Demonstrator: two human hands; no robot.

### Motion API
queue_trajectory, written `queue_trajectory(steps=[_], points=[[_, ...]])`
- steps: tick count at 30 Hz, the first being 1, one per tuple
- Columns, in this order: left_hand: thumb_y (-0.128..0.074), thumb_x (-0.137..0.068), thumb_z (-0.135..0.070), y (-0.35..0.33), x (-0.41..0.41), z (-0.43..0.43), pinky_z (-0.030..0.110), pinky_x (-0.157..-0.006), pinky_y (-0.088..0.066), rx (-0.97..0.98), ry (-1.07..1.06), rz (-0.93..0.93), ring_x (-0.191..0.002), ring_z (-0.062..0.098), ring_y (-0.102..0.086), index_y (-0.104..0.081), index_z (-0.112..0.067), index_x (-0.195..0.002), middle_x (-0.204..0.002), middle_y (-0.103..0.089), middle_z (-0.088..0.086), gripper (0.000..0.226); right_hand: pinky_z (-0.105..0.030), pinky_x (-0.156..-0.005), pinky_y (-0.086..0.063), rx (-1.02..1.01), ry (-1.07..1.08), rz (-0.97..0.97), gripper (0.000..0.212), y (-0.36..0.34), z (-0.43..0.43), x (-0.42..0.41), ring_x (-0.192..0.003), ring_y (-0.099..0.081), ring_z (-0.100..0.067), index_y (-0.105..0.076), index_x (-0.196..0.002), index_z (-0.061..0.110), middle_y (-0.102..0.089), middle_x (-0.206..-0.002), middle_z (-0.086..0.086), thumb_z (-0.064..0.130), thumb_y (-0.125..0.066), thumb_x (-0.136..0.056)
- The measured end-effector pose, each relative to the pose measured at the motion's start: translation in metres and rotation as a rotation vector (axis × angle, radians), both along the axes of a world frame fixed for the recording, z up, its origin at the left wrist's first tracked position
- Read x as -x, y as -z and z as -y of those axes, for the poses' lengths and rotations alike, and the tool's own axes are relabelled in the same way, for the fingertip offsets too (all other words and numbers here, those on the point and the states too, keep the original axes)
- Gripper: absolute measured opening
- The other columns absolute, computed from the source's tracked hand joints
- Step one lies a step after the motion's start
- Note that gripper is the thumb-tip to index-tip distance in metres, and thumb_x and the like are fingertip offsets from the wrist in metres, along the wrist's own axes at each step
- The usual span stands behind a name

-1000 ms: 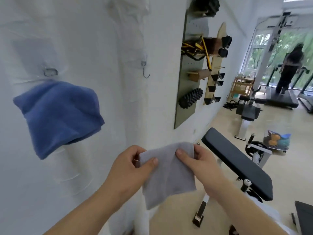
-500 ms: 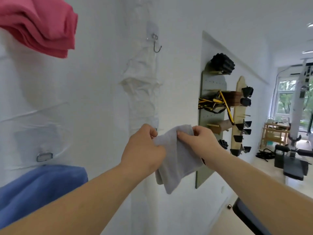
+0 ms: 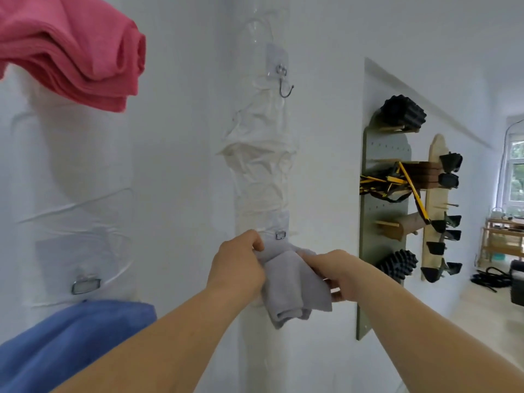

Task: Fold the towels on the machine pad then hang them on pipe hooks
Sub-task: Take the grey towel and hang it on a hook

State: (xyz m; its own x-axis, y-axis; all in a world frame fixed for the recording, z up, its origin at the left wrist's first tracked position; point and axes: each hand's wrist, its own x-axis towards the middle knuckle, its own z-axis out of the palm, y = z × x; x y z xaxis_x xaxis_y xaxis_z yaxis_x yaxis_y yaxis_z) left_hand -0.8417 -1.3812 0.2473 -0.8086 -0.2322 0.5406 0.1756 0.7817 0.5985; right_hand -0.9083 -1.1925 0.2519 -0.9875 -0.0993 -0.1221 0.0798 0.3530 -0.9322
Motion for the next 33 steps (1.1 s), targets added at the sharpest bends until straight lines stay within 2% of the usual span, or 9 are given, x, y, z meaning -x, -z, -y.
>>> queue_trajectory(steps=[3, 6, 9, 12, 16, 20, 24, 29, 33], points=[[-0.054, -0.078, -0.002, 0.01, 0.004, -0.004, 0.028, -0.063, -0.045, -0.026, 0.002, -0.007, -0.077, 0.024, -0.061, -0.063, -0.028, -0.087, -0.085, -0.067, 0.0, 0.029, -0.038, -0.076, -0.061, -0.1, -0.022, 0.062, 0.058, 0.0, -0.004, 0.001, -0.085, -0.07, -0.024, -0.071, -0.098, 0.007, -0.078, -0.101, -0.011, 0.06, -0.08, -0.077], [-0.058, -0.079, -0.003, 0.011, 0.005, -0.003, 0.025, -0.067, -0.044, 0.021, 0.002, -0.017, -0.081, 0.021, -0.061, -0.066, -0.029, -0.091, -0.091, -0.065, -0.003, 0.03, -0.036, -0.075, -0.058, -0.189, 0.099, -0.391, 0.053, 0.005, -0.003, 0.012, -0.082, -0.063, -0.018, -0.061, -0.096, 0.017, -0.069, -0.1, -0.007, 0.058, -0.086, -0.071], [-0.06, -0.081, -0.006, 0.007, 0.003, -0.001, 0.03, -0.08, -0.051, 0.173, 0.001, -0.048, -0.091, 0.018, -0.057, -0.068, -0.025, -0.092, -0.106, -0.051, -0.004, 0.023, -0.028, -0.074, -0.053, -0.283, -0.023, -0.737, 0.012, -0.002, -0.005, 0.013, -0.083, -0.065, -0.013, -0.07, -0.092, 0.035, -0.069, -0.095, 0.011, 0.037, -0.079, -0.084], [-0.054, -0.089, -0.008, -0.001, 0.0, 0.0, 0.038, -0.085, -0.053, 0.436, -0.003, -0.1, -0.105, 0.018, -0.051, -0.07, -0.02, -0.098, -0.11, -0.049, -0.007, 0.021, -0.027, -0.085, -0.059, -0.328, -0.253, -0.618, 0.03, -0.012, -0.01, 0.005, -0.095, -0.071, -0.008, -0.081, -0.098, 0.032, -0.078, -0.098, 0.013, 0.012, -0.06, -0.091], [-0.042, -0.102, -0.026, -0.006, -0.007, -0.01, 0.037, -0.088, -0.054, 0.645, 0.068, -0.089, -0.112, 0.014, -0.056, -0.064, -0.036, -0.124, -0.12, -0.063, -0.012, 0.033, -0.022, -0.08, -0.051, -0.303, -0.455, -0.351, 0.036, -0.028, -0.022, -0.008, -0.107, -0.069, -0.01, -0.065, -0.127, 0.042, -0.077, -0.113, 0.009, 0.022, -0.063, -0.096], [-0.038, -0.101, -0.049, -0.005, -0.021, -0.021, 0.035, -0.081, -0.053, 0.611, 0.065, -0.005, -0.097, 0.019, -0.064, -0.063, -0.035, -0.114, -0.108, -0.071, -0.007, 0.032, -0.033, -0.084, -0.061, -0.426, -0.469, -0.458, 0.038, -0.02, -0.019, -0.006, -0.1, -0.074, -0.016, -0.057, -0.131, 0.047, -0.078, -0.106, 0.003, 0.034, -0.068, -0.096], [-0.047, -0.1, -0.042, -0.004, -0.029, -0.027, 0.035, -0.082, -0.049, 0.701, 0.032, -0.006, -0.106, 0.021, -0.061, -0.058, -0.032, -0.121, -0.116, -0.067, -0.005, 0.025, -0.039, -0.083, -0.063, -0.514, -0.404, -0.619, 0.033, -0.007, -0.008, 0.0, -0.087, -0.073, -0.019, -0.06, -0.122, 0.042, -0.077, -0.091, 0.0, 0.034, -0.069, -0.091], [-0.046, -0.101, -0.033, 0.013, -0.018, -0.027, 0.033, -0.084, -0.047, 0.702, -0.027, -0.023, -0.113, 0.018, -0.055, -0.052, -0.026, -0.129, -0.122, -0.061, -0.006, 0.03, -0.025, -0.066, -0.059, -0.386, -0.35, -0.632, 0.028, 0.008, -0.005, 0.002, -0.075, -0.072, -0.01, -0.063, -0.114, 0.042, -0.076, -0.084, 0.005, 0.029, -0.07, -0.09], [-0.057, -0.097, -0.033, 0.022, -0.009, -0.03, 0.034, -0.088, -0.048, 0.697, -0.048, 0.042, -0.12, 0.019, -0.055, -0.041, -0.024, -0.147, -0.132, -0.057, -0.005, 0.053, -0.016, -0.075, -0.051, -0.392, -0.356, -0.606, 0.031, 0.006, -0.003, -0.003, -0.094, -0.069, -0.004, -0.066, -0.12, 0.041, -0.074, -0.102, 0.013, 0.026, -0.062, -0.092]])
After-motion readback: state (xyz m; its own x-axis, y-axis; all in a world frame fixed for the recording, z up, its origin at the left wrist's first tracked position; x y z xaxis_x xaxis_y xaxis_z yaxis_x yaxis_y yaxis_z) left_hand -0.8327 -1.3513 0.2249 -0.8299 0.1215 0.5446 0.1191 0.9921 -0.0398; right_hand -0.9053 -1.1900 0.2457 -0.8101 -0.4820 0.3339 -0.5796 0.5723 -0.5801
